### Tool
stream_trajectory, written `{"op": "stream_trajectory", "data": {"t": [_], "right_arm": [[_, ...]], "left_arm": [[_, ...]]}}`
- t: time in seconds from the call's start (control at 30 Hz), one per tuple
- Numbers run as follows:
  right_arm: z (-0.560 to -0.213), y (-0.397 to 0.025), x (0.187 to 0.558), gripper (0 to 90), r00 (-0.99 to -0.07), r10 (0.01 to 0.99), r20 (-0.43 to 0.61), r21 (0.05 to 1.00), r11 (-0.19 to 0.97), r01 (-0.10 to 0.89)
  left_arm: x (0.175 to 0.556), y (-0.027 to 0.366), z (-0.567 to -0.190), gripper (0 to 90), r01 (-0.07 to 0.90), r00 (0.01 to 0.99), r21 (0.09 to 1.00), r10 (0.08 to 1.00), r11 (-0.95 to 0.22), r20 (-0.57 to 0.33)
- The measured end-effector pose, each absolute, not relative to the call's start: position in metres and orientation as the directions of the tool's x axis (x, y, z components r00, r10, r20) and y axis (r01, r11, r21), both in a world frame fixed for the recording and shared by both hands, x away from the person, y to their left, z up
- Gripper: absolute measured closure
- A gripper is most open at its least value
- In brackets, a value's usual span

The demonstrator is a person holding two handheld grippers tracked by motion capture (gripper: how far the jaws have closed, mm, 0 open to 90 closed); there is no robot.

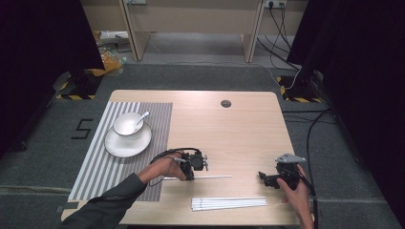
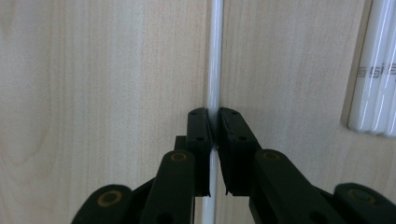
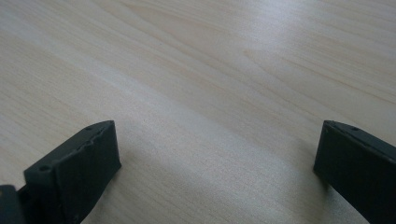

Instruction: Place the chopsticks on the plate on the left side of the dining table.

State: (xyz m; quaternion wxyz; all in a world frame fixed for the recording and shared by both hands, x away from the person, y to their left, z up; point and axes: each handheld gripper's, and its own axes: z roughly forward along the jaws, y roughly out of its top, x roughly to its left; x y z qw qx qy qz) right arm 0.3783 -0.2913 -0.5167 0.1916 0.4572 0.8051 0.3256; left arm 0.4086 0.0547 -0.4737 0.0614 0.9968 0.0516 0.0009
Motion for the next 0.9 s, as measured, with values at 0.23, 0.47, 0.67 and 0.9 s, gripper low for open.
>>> {"op": "stream_trajectory", "data": {"t": [0.23, 0.47, 0.67, 0.9], "right_arm": [[-0.517, -0.291, 0.378, 0.2, -0.509, 0.861, -0.011, 0.699, 0.370, 0.611], [-0.517, -0.291, 0.378, 0.2, -0.509, 0.861, -0.011, 0.699, 0.370, 0.612], [-0.517, -0.291, 0.378, 0.2, -0.509, 0.861, -0.010, 0.699, 0.370, 0.612], [-0.517, -0.291, 0.378, 0.2, -0.510, 0.860, -0.011, 0.700, 0.371, 0.611]], "left_arm": [[0.413, 0.050, -0.474, 84.3, 0.138, 0.990, 0.093, 0.138, -0.986, -0.016], [0.412, 0.052, -0.473, 84.5, 0.111, 0.994, 0.107, 0.111, -0.988, -0.007], [0.412, 0.054, -0.473, 84.6, 0.095, 0.995, 0.092, 0.095, -0.991, -0.009], [0.415, 0.066, -0.466, 84.6, 0.100, 0.995, 0.084, 0.100, -0.992, 0.002]]}}
